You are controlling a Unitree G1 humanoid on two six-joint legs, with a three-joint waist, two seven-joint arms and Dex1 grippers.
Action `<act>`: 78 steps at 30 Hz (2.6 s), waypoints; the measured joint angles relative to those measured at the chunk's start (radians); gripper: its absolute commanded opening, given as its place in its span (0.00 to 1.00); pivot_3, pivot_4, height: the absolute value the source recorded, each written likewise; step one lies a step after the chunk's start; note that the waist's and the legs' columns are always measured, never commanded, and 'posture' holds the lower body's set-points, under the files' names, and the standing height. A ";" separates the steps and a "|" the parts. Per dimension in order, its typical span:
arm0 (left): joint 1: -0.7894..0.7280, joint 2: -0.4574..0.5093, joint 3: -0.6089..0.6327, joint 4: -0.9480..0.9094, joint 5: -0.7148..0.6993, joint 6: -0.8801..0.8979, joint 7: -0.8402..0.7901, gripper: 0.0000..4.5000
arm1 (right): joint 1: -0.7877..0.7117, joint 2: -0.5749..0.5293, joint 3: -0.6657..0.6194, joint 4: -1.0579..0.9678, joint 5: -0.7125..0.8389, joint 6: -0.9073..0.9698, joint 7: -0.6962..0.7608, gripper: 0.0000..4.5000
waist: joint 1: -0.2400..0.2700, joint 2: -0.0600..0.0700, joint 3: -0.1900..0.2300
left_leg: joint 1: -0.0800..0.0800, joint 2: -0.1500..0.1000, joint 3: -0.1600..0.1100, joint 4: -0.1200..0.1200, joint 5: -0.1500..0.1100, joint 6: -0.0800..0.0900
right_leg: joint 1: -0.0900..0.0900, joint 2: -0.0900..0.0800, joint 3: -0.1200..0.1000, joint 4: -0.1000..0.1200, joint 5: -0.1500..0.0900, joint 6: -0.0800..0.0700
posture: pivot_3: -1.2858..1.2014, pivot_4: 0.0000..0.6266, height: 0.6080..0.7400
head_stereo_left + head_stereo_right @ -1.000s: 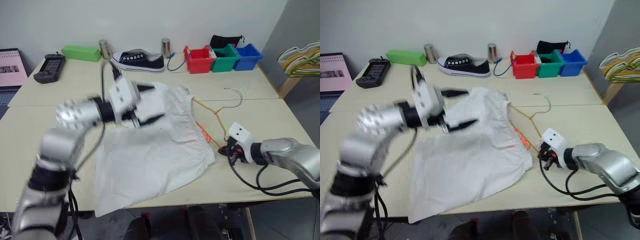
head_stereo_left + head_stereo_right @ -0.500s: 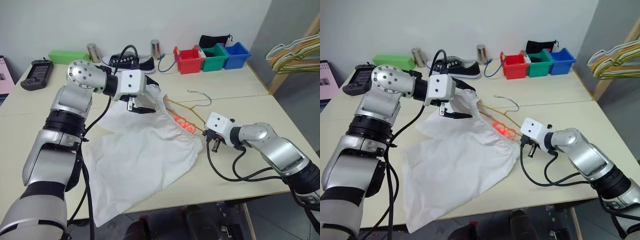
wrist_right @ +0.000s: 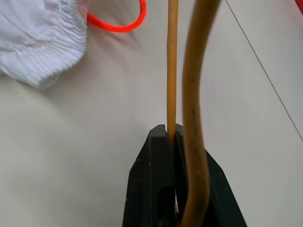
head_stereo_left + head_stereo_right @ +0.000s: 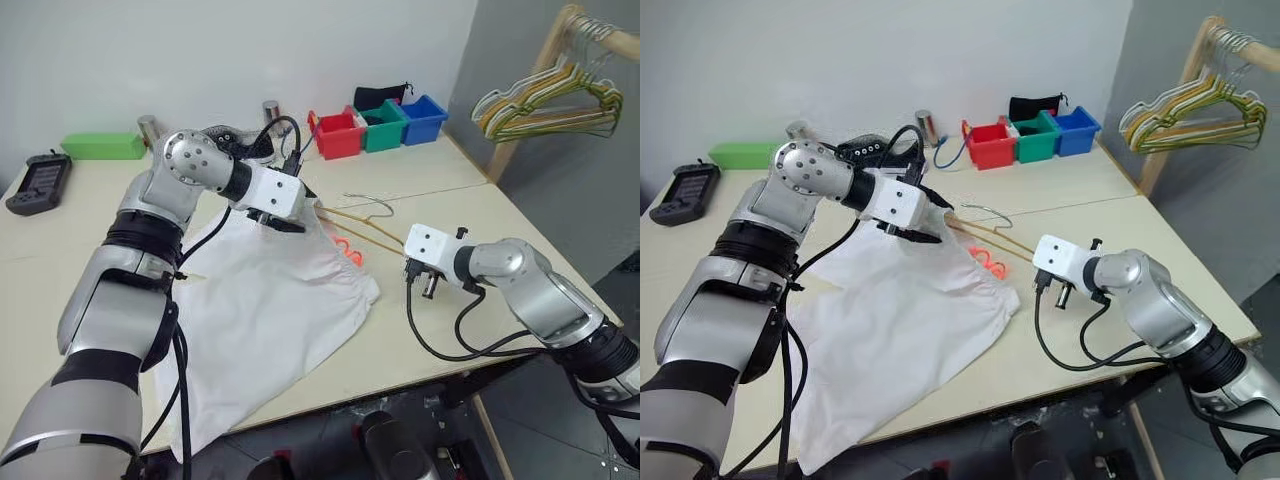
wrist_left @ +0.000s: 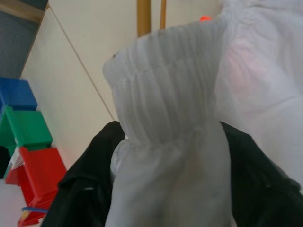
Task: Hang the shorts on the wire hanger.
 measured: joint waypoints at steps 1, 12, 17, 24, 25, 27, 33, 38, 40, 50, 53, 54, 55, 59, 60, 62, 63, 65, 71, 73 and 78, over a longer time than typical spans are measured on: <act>-0.007 -0.003 -0.003 0.018 0.021 -0.009 0.019 0.46 | 0.000 0.001 0.000 -0.007 -0.010 0.003 0.006 0.00 | -0.004 0.000 -0.002 | 0.001 0.000 0.000 0.000 0.000 0.000 | 0.000 0.000 0.001 0.000 0.000 0.001 | 0.38 0.02 1.00; -0.050 -0.004 -0.038 0.119 0.143 -0.109 0.108 0.00 | -0.019 0.016 -0.018 -0.016 -0.062 0.013 0.033 0.00 | -0.034 -0.001 -0.010 | 0.001 0.000 0.001 0.000 0.001 0.002 | 0.001 0.000 0.001 0.001 0.002 0.001 | 0.38 0.02 1.00; -0.050 -0.004 -0.038 0.133 0.144 -0.122 0.111 0.00 | -0.019 0.024 -0.018 -0.016 -0.073 0.016 0.044 0.00 | -0.034 -0.002 -0.010 | 0.001 0.000 0.001 0.000 0.002 0.002 | 0.001 0.000 0.002 0.001 0.002 0.001 | 0.38 0.02 1.00; -0.050 -0.005 -0.037 0.138 0.141 -0.115 0.117 0.00 | -0.018 0.041 -0.044 -0.016 -0.068 0.028 0.072 0.14 | -0.035 -0.002 -0.010 | 0.001 0.000 0.001 0.000 0.002 0.002 | 0.001 0.000 0.002 0.002 0.002 0.001 | 0.37 0.03 1.00; -0.044 -0.006 -0.037 0.129 0.140 -0.108 0.115 0.00 | -0.018 0.047 -0.054 -0.024 -0.055 0.027 0.079 0.19 | -0.036 -0.002 -0.010 | 0.002 0.000 0.001 0.000 0.002 0.002 | 0.001 0.000 0.002 0.002 0.002 0.001 | 0.37 0.03 1.00; -0.019 -0.005 -0.036 0.104 0.132 -0.100 0.110 0.00 | -0.018 0.047 -0.061 -0.037 -0.046 0.026 0.100 0.31 | -0.038 -0.001 -0.011 | 0.002 0.000 0.001 0.000 0.002 0.002 | 0.001 0.000 0.002 0.002 0.002 0.001 | 0.37 0.04 1.00; 0.089 0.023 -0.023 -0.001 0.096 -0.043 0.108 0.00 | -0.018 0.020 -0.101 -0.062 -0.003 0.030 0.164 0.60 | -0.047 -0.001 -0.011 | 0.002 0.000 0.001 0.001 0.002 0.003 | 0.001 -0.001 0.002 0.004 0.003 -0.001 | 0.38 0.05 1.00; 0.214 0.069 -0.003 -0.125 0.081 0.013 0.116 0.00 | -0.017 -0.056 -0.171 -0.089 0.062 0.048 0.239 0.81 | -0.048 -0.002 -0.011 | 0.004 0.000 0.001 0.001 0.002 0.003 | 0.001 -0.001 0.002 0.007 0.003 -0.001 | 0.38 0.06 1.00; 0.260 0.082 0.010 -0.185 0.069 0.049 0.121 0.00 | -0.017 -0.070 -0.200 -0.086 0.089 0.062 0.258 0.93 | -0.048 -0.002 -0.011 | 0.005 0.000 0.001 0.001 0.002 0.003 | 0.002 -0.001 0.002 0.008 0.003 0.000 | 0.38 0.07 1.00; 0.512 0.200 0.181 -0.514 -0.104 0.434 0.119 0.00 | 0.124 0.275 -0.495 0.102 0.330 0.476 0.123 1.00 | -0.047 -0.010 -0.019 | 0.014 0.001 0.000 -0.001 0.002 0.003 | 0.009 0.001 0.002 0.010 0.003 -0.001 | 0.40 0.06 1.00; 0.532 0.207 0.215 -0.602 -0.140 0.536 0.129 0.00 | 0.139 0.474 -0.527 0.115 0.374 0.592 0.018 1.00 | -0.035 -0.009 -0.019 | 0.014 0.001 -0.001 -0.001 0.002 0.003 | 0.008 0.001 0.002 0.012 0.003 -0.001 | 0.41 0.05 1.00; 0.534 0.207 0.219 -0.627 -0.143 0.559 0.131 0.00 | 0.138 0.531 -0.542 0.119 0.379 0.605 -0.016 1.00 | -0.027 -0.009 -0.021 | 0.014 0.001 -0.001 -0.001 0.002 0.003 | 0.008 0.001 0.002 0.012 0.003 -0.001 | 0.41 0.05 1.00; 0.536 0.208 0.220 -0.651 -0.147 0.576 0.132 0.00 | 0.133 0.576 -0.557 0.130 0.384 0.615 -0.046 1.00 | -0.020 -0.008 -0.023 | 0.014 0.001 -0.001 -0.001 0.002 0.003 | 0.008 0.001 0.002 0.011 0.003 -0.001 | 0.42 0.04 1.00; 0.561 0.214 0.232 -0.698 -0.159 0.621 0.142 0.00 | 0.097 0.665 -0.598 0.180 0.396 0.611 -0.132 1.00 | 0.007 -0.009 -0.031 | 0.014 0.001 -0.001 -0.001 0.002 0.003 | 0.008 0.001 0.002 0.010 0.003 -0.002 | 0.42 0.04 1.00; 0.565 0.214 0.232 -0.704 -0.159 0.629 0.146 0.00 | 0.095 0.673 -0.598 0.200 0.395 0.600 -0.150 1.00 | 0.013 -0.010 -0.034 | 0.014 0.001 -0.001 -0.001 0.002 0.003 | 0.008 0.001 0.002 0.010 0.003 -0.001 | 0.42 0.04 1.00; 0.572 0.222 0.235 -0.711 -0.159 0.636 0.151 0.00 | 0.096 0.695 -0.601 0.242 0.395 0.575 -0.182 1.00 | 0.026 -0.011 -0.035 | 0.014 0.001 -0.001 -0.001 0.002 0.003 | 0.008 0.001 0.002 0.010 0.003 -0.002 | 0.42 0.04 1.00; 0.574 0.222 0.235 -0.714 -0.159 0.638 0.151 0.00 | 0.096 0.708 -0.606 0.258 0.396 0.566 -0.197 1.00 | 0.031 -0.011 -0.035 | 0.014 0.001 0.000 -0.001 0.002 0.003 | 0.008 0.001 0.002 0.009 0.003 -0.002 | 0.42 0.04 1.00; 0.576 0.222 0.235 -0.730 -0.159 0.640 0.153 0.00 | 0.097 0.733 -0.623 0.273 0.404 0.550 -0.219 0.96 | 0.036 -0.011 -0.035 | 0.013 0.001 0.000 -0.001 0.002 0.003 | 0.008 0.001 0.002 0.009 0.003 -0.002 | 0.42 0.04 1.00; 0.576 0.222 0.235 -0.732 -0.158 0.638 0.170 0.00 | 0.097 0.731 -0.626 0.274 0.419 0.494 -0.246 0.64 | 0.043 -0.011 -0.036 | 0.013 0.001 0.000 -0.001 0.002 0.003 | 0.008 0.002 0.002 0.008 0.003 -0.002 | 0.42 0.04 1.00; 0.577 0.222 0.235 -0.732 -0.158 0.638 0.171 0.00 | 0.098 0.731 -0.632 0.274 0.424 0.482 -0.254 0.52 | 0.043 -0.011 -0.036 | 0.013 0.001 0.000 -0.001 0.002 0.003 | 0.008 0.002 0.003 0.008 0.003 -0.002 | 0.42 0.04 1.00; 0.589 0.222 0.235 -0.733 -0.158 0.638 0.172 0.00 | 0.100 0.728 -0.638 0.274 0.452 0.475 -0.260 0.26 | 0.043 -0.011 -0.036 | 0.013 0.001 0.000 -0.001 0.002 0.003 | 0.008 0.002 0.003 0.008 0.003 -0.002 | 0.42 0.05 1.00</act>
